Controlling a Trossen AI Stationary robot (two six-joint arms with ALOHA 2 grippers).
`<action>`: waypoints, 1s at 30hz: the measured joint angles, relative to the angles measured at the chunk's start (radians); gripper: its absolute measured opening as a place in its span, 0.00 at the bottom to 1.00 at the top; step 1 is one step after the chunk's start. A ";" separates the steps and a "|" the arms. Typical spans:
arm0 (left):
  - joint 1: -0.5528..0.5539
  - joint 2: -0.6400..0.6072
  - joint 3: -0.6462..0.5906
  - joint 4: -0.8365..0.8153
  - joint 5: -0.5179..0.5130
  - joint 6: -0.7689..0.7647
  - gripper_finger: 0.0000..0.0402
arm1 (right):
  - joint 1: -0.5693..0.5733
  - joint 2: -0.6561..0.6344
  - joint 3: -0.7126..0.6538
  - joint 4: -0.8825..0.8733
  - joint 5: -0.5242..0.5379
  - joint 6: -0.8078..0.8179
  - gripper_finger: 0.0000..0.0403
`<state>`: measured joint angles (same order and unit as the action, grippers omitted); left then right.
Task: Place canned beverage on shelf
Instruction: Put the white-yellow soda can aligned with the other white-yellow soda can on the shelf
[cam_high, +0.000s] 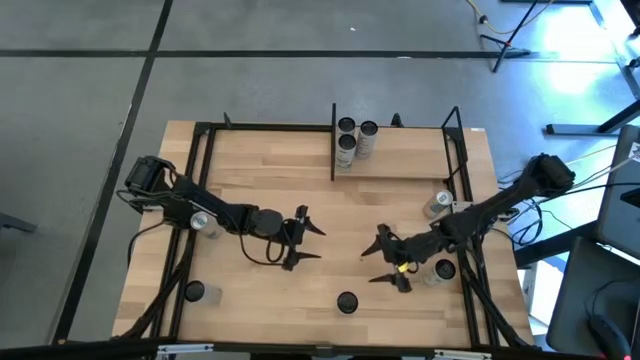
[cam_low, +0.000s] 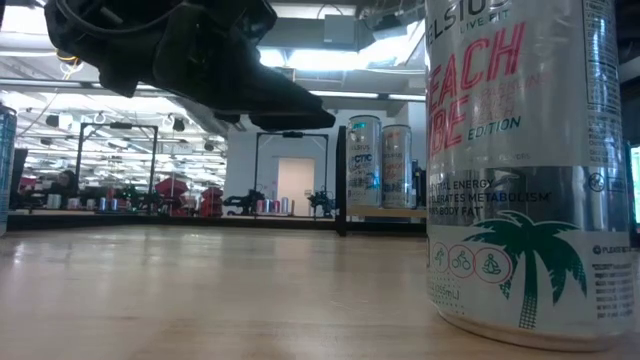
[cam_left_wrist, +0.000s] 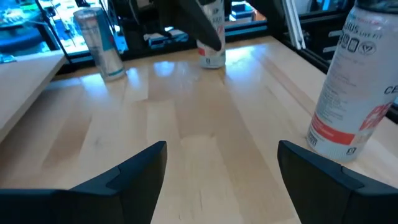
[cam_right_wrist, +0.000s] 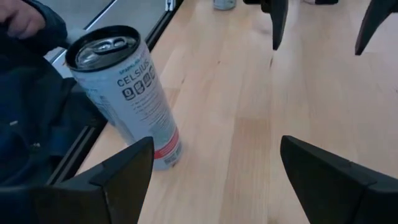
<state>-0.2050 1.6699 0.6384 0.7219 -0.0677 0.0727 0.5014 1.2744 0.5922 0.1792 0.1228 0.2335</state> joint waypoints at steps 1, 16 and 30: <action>0.000 0.000 0.000 0.001 0.000 0.002 0.72 | -0.005 0.003 0.000 0.005 -0.001 -0.002 0.83; -0.010 -0.080 0.016 -0.213 -0.195 -0.014 0.72 | -0.040 0.003 0.002 -0.003 0.026 -0.014 0.83; -0.036 -0.477 0.314 -1.234 -0.096 -0.325 0.72 | -0.044 0.003 0.003 -0.016 0.113 -0.082 0.83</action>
<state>-0.2407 1.1927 0.9528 -0.5122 -0.1636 -0.2528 0.4572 1.2774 0.5949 0.1629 0.2356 0.1516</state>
